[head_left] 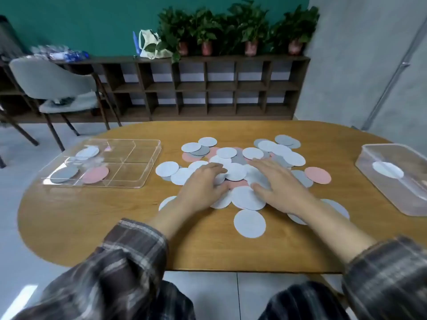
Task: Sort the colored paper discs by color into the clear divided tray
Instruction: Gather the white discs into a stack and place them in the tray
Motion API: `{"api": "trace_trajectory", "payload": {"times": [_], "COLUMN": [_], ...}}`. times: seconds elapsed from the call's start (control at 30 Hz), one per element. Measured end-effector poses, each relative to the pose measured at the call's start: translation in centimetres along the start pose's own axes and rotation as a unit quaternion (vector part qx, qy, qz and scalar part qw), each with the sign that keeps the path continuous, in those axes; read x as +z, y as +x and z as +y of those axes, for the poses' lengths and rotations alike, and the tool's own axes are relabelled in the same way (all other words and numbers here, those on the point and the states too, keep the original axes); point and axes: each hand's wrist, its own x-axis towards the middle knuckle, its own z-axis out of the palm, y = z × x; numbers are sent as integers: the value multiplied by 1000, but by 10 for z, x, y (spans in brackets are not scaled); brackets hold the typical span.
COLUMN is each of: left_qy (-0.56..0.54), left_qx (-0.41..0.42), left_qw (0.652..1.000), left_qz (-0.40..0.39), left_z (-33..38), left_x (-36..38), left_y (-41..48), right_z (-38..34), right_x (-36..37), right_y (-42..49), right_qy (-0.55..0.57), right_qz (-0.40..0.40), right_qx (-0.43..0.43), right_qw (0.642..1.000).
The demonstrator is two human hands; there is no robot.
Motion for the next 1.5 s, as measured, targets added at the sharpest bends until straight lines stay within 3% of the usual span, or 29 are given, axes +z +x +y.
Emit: {"api": "trace_trajectory", "payload": {"times": [0.27,0.47,0.6,0.7,0.87,1.07,1.23,1.5], "left_qy": [-53,-62,-70,-79,-19,29,25,-38], "left_qx": [10,47,74,47,-47,-54,-32,95], "left_qw": [998,996,990,987,996,997,995,978], "left_qz": [24,44,99,133,68,46,91,181], "left_z": [-26,-38,-39,-38,-42,-36,-36,-38], "left_x": [28,24,19,16,8,6,5,7], "left_y": [33,38,38,37,33,32,31,32], "right_z": [25,32,33,32,31,30,30,24], "right_x": [30,45,47,47,48,48,50,49], "right_y": [36,61,77,82,77,73,73,70], "right_qy": [52,46,55,62,96,134,154,176], "right_qz": [-1,24,55,101,149,162,153,139], "right_qx": [-4,-63,-115,-116,-104,-73,-51,-42], "right_qw": [999,997,990,986,979,975,975,973]}}
